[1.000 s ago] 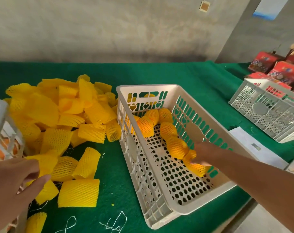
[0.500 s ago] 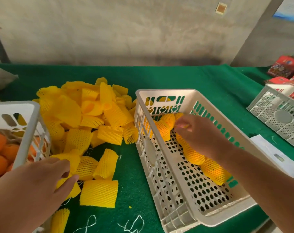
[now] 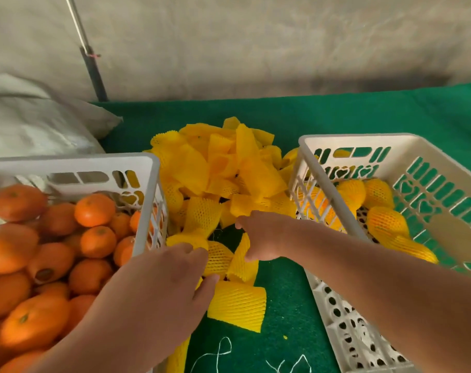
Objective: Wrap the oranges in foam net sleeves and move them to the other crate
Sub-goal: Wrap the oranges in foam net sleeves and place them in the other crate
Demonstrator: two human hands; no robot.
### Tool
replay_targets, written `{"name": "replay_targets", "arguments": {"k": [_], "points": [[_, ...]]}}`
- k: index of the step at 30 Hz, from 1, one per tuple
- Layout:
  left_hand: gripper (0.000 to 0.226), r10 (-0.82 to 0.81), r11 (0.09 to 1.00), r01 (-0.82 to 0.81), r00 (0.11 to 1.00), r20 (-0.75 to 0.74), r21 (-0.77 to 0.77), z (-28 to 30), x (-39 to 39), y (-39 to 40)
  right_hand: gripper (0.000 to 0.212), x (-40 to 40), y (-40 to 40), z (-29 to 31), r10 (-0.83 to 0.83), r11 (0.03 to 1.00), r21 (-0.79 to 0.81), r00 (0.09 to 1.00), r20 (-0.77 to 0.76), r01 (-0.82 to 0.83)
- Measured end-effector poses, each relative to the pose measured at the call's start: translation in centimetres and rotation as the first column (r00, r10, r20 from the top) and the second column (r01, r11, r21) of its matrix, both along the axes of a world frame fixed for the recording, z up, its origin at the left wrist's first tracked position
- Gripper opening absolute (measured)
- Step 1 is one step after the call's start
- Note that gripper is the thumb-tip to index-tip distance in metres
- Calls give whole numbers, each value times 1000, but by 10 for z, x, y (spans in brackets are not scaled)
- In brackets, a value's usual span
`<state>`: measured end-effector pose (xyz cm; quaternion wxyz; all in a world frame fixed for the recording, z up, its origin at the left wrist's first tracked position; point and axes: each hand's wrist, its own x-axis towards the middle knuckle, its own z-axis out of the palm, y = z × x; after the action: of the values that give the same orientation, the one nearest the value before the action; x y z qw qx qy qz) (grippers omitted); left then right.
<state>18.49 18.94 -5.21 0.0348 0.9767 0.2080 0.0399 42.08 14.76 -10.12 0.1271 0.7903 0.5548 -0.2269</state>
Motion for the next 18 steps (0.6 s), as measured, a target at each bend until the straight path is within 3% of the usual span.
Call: {"name": "replay_targets", "arguments": {"k": [2,4,6,9,11,15,18], "points": [[41,-5,1000,5,1000,1,12,0,0,-1,110,-2,-1,-14,-27,998,-58,998,-52,23],[39,-6,1000,6,1000,-2,9,0,1,-1,123,-3,-2,-22,-52,993,-111,998,-43,47],[39,2,1000,-2,1000,-3,1,-1,1,-1,111,-4,-4,-25,-61,990,-133,998,-27,57],[39,6,1000,-6,1000,23,-17,-1,1,-1,62,-6,0,-17,-57,993,-101,998,-38,53],[36,3,999,-1,999,41,-49,0,0,-1,44,-5,5,-2,-94,995,-40,992,-79,91],[32,16,997,-11,998,61,-75,-2,-1,1,33,5,12,33,-183,932,247,933,-309,265],[42,65,990,-55,995,71,-129,2,1,0,34,11,4,43,-227,770,364,758,-612,524]]}}
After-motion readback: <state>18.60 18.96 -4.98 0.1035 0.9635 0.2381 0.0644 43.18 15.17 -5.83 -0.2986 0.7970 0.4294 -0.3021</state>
